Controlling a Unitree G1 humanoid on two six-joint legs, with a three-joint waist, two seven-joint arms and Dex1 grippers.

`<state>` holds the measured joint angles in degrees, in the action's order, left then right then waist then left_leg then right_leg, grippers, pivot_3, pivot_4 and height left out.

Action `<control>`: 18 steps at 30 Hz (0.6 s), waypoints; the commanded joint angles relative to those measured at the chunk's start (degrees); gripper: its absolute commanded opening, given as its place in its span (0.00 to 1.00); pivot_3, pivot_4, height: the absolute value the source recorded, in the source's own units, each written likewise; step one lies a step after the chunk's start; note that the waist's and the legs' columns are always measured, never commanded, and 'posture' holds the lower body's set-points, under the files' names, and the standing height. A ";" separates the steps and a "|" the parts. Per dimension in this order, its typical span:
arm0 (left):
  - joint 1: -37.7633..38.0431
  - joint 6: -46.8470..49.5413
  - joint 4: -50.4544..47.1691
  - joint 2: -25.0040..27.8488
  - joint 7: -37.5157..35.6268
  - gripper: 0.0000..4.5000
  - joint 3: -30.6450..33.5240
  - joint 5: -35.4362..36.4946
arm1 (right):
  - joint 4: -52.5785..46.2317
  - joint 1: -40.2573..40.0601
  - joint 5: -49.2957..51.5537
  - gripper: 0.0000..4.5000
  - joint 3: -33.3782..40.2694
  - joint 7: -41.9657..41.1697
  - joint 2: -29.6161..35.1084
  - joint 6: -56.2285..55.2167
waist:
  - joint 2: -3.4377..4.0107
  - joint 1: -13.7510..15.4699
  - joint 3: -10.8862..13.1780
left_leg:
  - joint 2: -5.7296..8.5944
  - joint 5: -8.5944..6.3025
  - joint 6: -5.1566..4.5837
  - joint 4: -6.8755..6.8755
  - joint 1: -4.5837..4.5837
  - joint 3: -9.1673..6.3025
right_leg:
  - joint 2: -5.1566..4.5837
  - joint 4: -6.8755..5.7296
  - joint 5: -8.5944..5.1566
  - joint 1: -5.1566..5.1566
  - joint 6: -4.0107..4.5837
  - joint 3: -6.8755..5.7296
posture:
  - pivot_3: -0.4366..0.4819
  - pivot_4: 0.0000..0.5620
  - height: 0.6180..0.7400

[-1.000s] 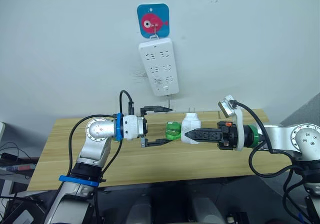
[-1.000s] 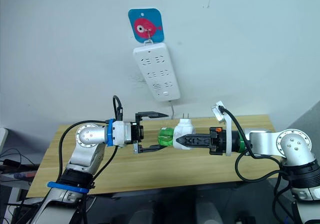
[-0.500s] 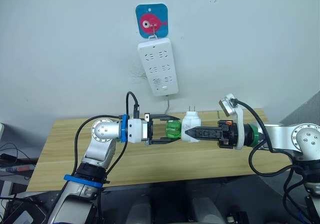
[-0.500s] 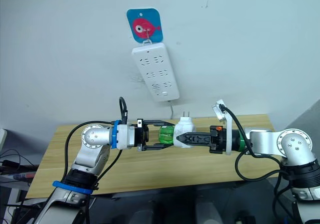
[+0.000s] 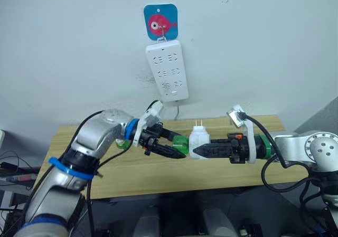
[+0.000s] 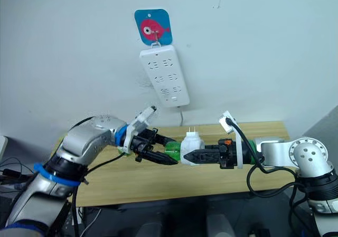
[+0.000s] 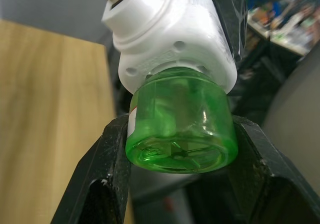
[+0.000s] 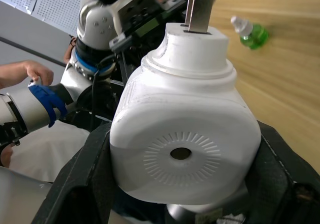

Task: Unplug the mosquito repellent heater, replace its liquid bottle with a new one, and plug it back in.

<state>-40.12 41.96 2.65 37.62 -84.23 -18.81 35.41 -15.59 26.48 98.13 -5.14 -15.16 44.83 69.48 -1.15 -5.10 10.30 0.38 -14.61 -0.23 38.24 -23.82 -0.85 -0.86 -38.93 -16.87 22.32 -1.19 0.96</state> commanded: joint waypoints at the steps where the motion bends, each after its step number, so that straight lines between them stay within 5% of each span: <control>1: -1.19 -2.03 2.78 -1.33 2.02 0.51 3.00 -1.58 | -2.14 -0.47 0.83 0.67 1.33 -1.69 0.97 0.92 | 0.00 -0.01 0.00 | 0.00 0.00 0.00 -0.03 -0.01 0.00 | 0.00 0.01 0.00 0.01 0.01 0.00 | 0.28 0.29 1.00; 3: -0.81 -5.78 3.18 -2.18 2.62 0.51 3.50 -3.39 | -2.16 -0.93 1.10 0.67 1.57 -1.46 1.01 0.76 | -0.02 0.08 0.01 | -0.02 0.00 0.00 -0.07 -0.02 -0.03 | -0.02 0.02 0.00 0.03 0.03 0.00 | 0.28 0.29 1.00; 4: 0.27 -11.02 2.91 -2.08 1.92 0.67 3.22 -5.63 | -2.08 -1.16 1.37 0.67 1.73 -1.28 1.05 0.72 | -0.02 0.05 0.02 | -0.03 0.00 0.00 -0.07 -0.03 -0.03 | -0.02 0.02 0.00 0.03 0.03 0.00 | 0.28 0.29 1.00; 8: 7.44 -43.76 5.01 -4.91 4.21 0.92 6.28 -15.39 | -1.01 -2.02 2.70 0.67 2.46 -0.38 1.42 0.38 | 0.00 0.02 0.00 | -0.05 0.00 0.00 -0.12 0.03 0.05 | -0.06 0.02 0.01 0.03 0.05 0.07 | 0.28 0.29 1.00; 11: 11.69 -68.49 10.07 -8.68 6.94 0.93 9.79 -19.70 | -0.51 -2.24 2.56 0.67 2.73 -0.31 1.45 0.31 | 0.00 0.22 0.00 | -0.04 0.00 0.01 -0.07 0.02 0.07 | -0.14 0.02 0.02 0.03 0.07 0.04 | 0.28 0.29 1.00; 14: 13.67 -80.98 12.16 -10.83 7.88 0.93 10.99 -20.13 | -0.42 -2.23 2.53 0.67 2.78 -0.24 1.41 0.33 | -0.02 0.33 0.01 | -0.03 0.00 0.00 0.02 -0.02 0.08 | -0.18 0.01 0.05 0.02 0.08 0.02 | 0.28 0.29 1.00; 18: 15.44 -85.67 10.60 -12.65 12.03 0.93 11.53 -20.09 | -0.25 -2.22 2.22 0.67 2.96 -0.29 1.28 0.32 | -0.02 0.45 0.01 | 0.00 0.00 0.00 0.05 -0.02 0.10 | -0.22 0.02 0.07 -0.01 0.08 0.02 | 0.29 0.29 1.00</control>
<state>-24.35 -41.20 15.75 25.96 -74.54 -8.11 14.96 -14.82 23.93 98.57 -3.54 -14.74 46.08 69.98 -1.17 -4.65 10.31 0.38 -14.61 -0.23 38.29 -23.84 -0.76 -1.08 -38.91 -16.80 22.32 -1.11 0.97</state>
